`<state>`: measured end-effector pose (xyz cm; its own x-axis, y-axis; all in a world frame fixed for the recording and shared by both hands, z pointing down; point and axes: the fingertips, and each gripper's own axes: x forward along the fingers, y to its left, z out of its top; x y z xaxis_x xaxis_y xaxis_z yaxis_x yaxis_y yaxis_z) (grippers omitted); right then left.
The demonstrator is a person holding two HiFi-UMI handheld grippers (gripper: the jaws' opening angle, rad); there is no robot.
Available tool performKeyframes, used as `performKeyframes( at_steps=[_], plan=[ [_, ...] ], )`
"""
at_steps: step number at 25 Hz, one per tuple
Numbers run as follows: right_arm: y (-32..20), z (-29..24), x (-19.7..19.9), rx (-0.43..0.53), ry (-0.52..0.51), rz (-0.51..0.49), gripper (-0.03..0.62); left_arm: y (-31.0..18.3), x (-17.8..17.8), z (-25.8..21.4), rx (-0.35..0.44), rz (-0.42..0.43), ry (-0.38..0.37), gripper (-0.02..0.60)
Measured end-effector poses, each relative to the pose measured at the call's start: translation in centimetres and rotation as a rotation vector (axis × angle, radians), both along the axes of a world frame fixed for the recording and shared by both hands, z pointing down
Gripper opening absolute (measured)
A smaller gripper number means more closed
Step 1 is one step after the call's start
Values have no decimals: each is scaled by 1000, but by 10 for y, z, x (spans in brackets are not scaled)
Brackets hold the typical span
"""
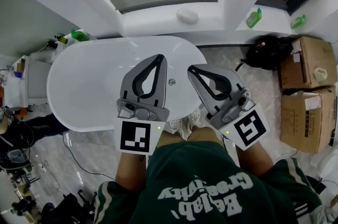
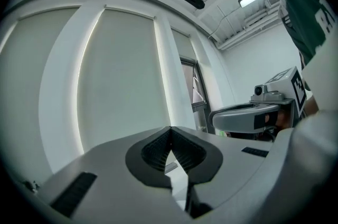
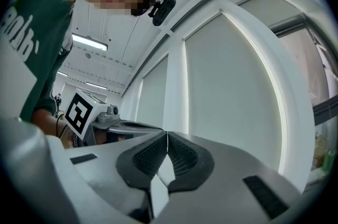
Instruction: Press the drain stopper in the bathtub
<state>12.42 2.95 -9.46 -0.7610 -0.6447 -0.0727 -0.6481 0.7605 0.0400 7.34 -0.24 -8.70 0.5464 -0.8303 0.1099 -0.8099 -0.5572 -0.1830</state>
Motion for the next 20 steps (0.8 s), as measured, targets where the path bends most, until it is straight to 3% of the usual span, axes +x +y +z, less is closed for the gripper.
performKeyframes(
  at_steps=[9, 13, 20],
  plan=[
    [-3, 30, -4, -52, -48, -64, 17, 2, 0, 39, -54, -38, -55, 8],
    [3, 53, -24, -56, 12, -126, 17, 4, -6, 60, -80, -17, -69, 8],
    [-1, 112, -46, -135, 83, -111, 17, 4, -23, 106, -139, 5, -37, 8]
  ],
)
